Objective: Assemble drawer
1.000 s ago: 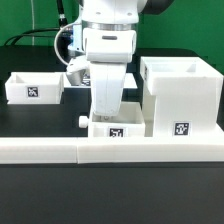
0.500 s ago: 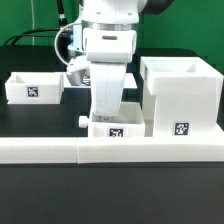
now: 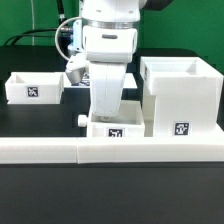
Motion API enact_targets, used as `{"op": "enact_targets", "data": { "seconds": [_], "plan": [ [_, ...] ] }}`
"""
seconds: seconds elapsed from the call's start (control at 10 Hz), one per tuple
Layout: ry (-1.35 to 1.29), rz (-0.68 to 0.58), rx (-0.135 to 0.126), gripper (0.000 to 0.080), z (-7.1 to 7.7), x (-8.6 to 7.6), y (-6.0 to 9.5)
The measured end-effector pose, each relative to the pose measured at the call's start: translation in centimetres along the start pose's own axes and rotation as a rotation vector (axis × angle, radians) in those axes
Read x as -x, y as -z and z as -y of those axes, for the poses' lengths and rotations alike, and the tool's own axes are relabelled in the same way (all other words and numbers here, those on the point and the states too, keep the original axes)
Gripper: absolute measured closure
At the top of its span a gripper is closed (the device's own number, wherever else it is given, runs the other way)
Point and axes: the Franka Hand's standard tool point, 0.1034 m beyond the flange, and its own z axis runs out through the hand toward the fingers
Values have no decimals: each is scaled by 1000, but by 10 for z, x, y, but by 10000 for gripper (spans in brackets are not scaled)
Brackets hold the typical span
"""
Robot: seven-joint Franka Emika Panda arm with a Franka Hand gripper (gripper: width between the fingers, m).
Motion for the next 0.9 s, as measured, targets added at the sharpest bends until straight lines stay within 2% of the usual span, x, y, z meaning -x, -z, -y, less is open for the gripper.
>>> {"op": "enact_targets", "data": {
  "seconds": [0.2, 0.4, 0.5, 0.9],
  "plan": [
    [-1, -5, 21, 758, 1, -1, -2],
    [7, -4, 21, 758, 2, -3, -3],
    [32, -2, 74, 758, 1, -3, -3],
    [36, -1, 75, 758, 3, -2, -4]
  ]
}}
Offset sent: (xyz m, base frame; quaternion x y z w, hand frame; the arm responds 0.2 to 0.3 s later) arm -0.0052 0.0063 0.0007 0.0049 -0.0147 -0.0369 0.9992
